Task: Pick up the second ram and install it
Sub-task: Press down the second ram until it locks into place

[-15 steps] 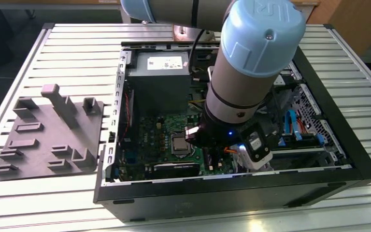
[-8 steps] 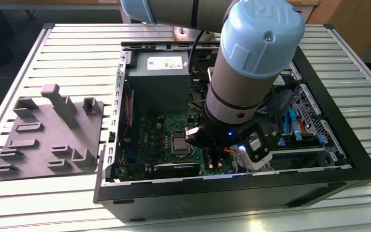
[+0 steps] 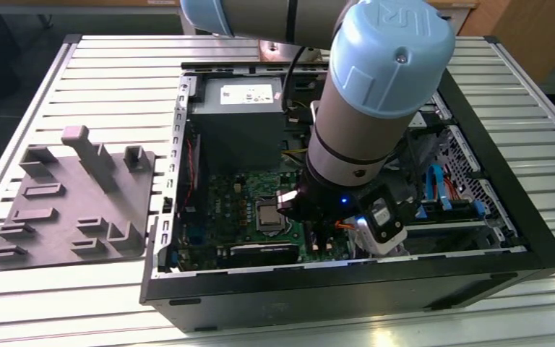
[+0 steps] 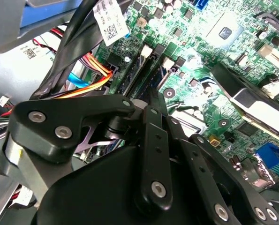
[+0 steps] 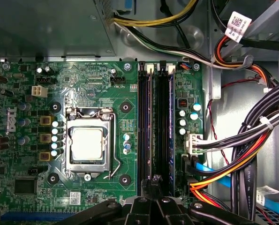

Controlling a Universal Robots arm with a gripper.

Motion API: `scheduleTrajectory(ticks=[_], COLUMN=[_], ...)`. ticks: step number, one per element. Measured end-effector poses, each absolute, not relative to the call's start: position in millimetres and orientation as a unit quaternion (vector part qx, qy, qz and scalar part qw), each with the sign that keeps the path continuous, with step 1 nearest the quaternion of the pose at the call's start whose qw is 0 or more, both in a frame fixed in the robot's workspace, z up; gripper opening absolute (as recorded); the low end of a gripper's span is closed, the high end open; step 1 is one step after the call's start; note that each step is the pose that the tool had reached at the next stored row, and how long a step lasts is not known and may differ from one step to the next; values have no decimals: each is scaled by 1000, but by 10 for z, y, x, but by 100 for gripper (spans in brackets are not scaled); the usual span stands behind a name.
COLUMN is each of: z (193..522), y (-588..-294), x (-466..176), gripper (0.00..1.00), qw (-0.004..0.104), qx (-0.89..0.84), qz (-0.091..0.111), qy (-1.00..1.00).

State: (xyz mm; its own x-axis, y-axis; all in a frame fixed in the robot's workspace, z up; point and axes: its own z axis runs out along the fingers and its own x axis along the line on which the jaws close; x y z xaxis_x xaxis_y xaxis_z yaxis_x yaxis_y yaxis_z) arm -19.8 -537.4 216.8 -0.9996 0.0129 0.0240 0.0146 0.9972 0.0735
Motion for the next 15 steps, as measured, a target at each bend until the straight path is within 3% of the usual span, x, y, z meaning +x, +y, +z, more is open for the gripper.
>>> scheduleTrajectory(ticks=[15], z=[2365], y=[-5372], x=[-198], gripper=[11], qw=[12], qx=[-7], qz=[-36], qy=[-999])
